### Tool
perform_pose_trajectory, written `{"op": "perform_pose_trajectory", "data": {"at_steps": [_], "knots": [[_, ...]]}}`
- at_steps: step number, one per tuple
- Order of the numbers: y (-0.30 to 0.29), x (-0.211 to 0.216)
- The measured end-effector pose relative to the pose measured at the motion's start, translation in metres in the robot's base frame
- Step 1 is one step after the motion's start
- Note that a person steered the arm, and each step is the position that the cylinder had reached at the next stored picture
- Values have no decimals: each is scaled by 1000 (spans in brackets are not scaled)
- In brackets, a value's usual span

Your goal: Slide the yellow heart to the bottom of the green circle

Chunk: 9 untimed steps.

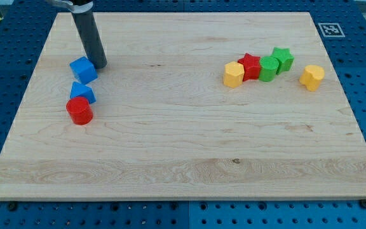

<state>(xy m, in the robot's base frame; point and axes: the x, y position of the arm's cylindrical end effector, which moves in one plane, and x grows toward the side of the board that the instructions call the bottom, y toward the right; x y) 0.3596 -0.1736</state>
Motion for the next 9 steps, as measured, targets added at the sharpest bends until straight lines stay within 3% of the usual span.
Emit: {"op": "perform_pose_trajectory", "data": {"at_steps": [2,3,5,7,8,9], "knots": [[0,14],[28,14],[150,42],[334,106],[433,106],[474,104]]}}
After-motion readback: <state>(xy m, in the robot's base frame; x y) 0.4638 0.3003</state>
